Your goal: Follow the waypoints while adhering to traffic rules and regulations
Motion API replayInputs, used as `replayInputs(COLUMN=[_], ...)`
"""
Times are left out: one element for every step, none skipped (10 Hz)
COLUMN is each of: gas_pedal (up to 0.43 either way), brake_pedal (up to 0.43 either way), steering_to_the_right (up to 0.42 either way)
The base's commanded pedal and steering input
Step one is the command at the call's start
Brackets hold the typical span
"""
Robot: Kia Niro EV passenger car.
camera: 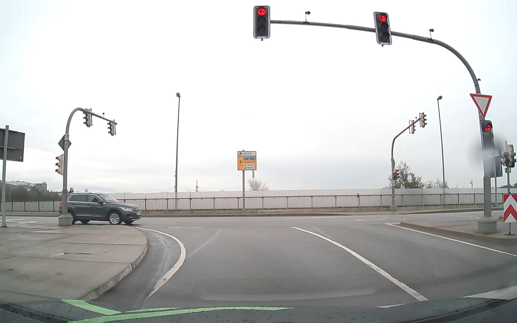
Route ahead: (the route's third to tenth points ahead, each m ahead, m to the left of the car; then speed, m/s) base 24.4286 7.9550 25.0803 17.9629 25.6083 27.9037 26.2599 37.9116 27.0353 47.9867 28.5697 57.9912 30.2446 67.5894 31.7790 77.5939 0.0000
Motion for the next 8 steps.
replayInputs(gas_pedal=[0.0,0.0,0.0,0.0,0.0,0.0,0.0,0.0], brake_pedal=[0.384,0.378,0.384,0.384,0.378,0.384,0.378,0.378], steering_to_the_right=[-0.014,-0.014,-0.014,-0.013,-0.013,-0.014,-0.013,-0.014])
